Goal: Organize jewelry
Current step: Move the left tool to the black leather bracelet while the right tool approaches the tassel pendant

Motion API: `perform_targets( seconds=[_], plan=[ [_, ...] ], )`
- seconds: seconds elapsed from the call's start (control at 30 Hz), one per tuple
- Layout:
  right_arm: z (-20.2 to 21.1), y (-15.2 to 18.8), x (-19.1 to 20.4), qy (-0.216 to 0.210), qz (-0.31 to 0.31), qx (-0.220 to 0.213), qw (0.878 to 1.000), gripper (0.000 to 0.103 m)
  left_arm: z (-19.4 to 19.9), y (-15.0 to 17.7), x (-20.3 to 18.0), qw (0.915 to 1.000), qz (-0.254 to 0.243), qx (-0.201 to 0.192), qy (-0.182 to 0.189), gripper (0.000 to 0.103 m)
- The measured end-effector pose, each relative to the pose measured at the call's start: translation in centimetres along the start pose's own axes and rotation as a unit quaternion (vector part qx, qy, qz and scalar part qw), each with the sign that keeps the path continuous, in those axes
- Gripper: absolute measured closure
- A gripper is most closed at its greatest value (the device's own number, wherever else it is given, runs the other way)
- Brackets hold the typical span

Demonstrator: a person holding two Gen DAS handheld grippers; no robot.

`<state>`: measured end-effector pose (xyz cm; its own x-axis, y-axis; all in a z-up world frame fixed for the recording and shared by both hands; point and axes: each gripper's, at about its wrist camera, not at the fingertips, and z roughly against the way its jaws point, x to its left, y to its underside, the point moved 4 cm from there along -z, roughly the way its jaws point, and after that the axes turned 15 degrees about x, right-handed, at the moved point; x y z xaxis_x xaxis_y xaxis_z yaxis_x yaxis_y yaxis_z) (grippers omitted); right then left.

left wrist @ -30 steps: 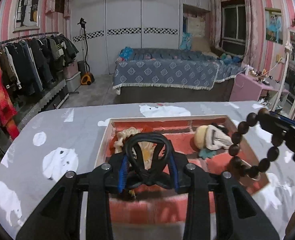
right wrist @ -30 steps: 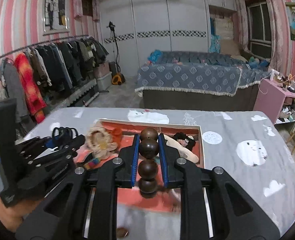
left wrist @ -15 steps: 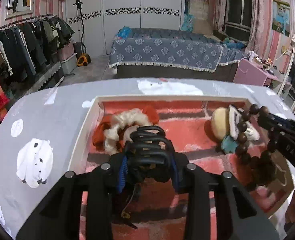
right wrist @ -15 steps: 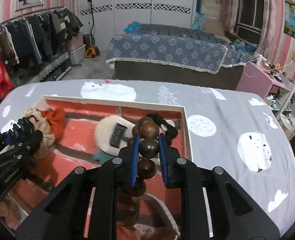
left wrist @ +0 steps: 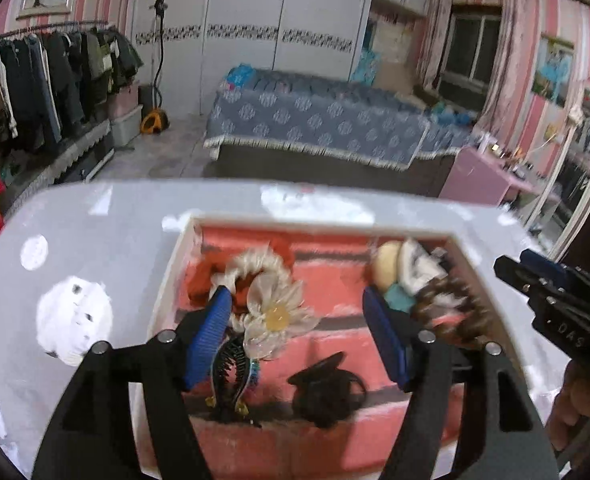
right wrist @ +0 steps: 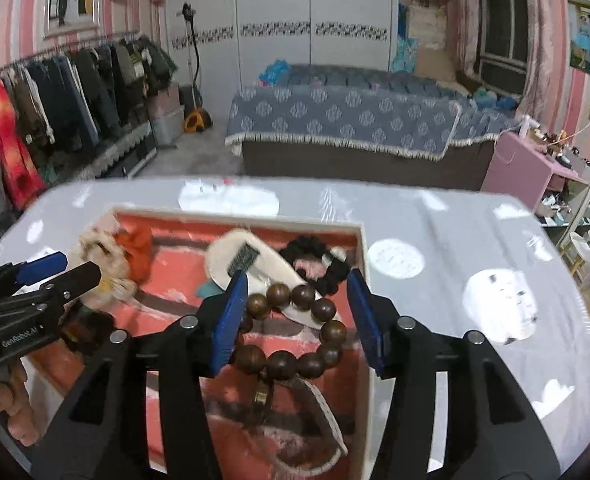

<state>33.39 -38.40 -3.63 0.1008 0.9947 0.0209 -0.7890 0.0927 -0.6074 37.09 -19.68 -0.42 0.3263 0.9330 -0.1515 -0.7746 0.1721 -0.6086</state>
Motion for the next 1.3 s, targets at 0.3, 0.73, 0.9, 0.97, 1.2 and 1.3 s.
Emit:
perform_targets(
  seconds=[0.3, 0.73, 0.9, 0.97, 1.2, 1.3],
  plan=[
    [12.0, 3.3, 0.3, -0.003, 0.003, -0.078, 0.997, 0.033, 12.2, 4.2, 0.3, 0.9974, -0.019, -0.069, -0.009, 0.031],
    [15.2, 21.5, 5.0, -0.037, 0.001, -0.069, 0.997, 0.018, 15.9, 21.9, 5.8, 0.9945, 0.01, -0.061, -0.084, 0.026],
    [14.6, 23.7, 6.1, -0.027, 0.007, -0.064, 0.998, 0.018, 16.0, 23.3, 6.3, 0.9937, 0.013, -0.068, -0.088, 0.026],
    [14.5, 23.6, 6.0, -0.024, 0.003, -0.067, 0.997, 0.018, 15.7, 23.6, 6.6, 0.9944, 0.012, -0.066, -0.081, 0.026],
    [14.5, 24.2, 6.6, 0.001, 0.023, -0.074, 0.997, 0.014, 15.2, 24.2, 7.3, 0.9947, 0.017, -0.063, -0.08, 0.021],
    [14.6, 24.2, 6.9, 0.007, 0.029, -0.076, 0.997, 0.013, 15.1, 24.3, 7.5, 0.9948, 0.024, -0.059, -0.08, 0.021]
  ],
)
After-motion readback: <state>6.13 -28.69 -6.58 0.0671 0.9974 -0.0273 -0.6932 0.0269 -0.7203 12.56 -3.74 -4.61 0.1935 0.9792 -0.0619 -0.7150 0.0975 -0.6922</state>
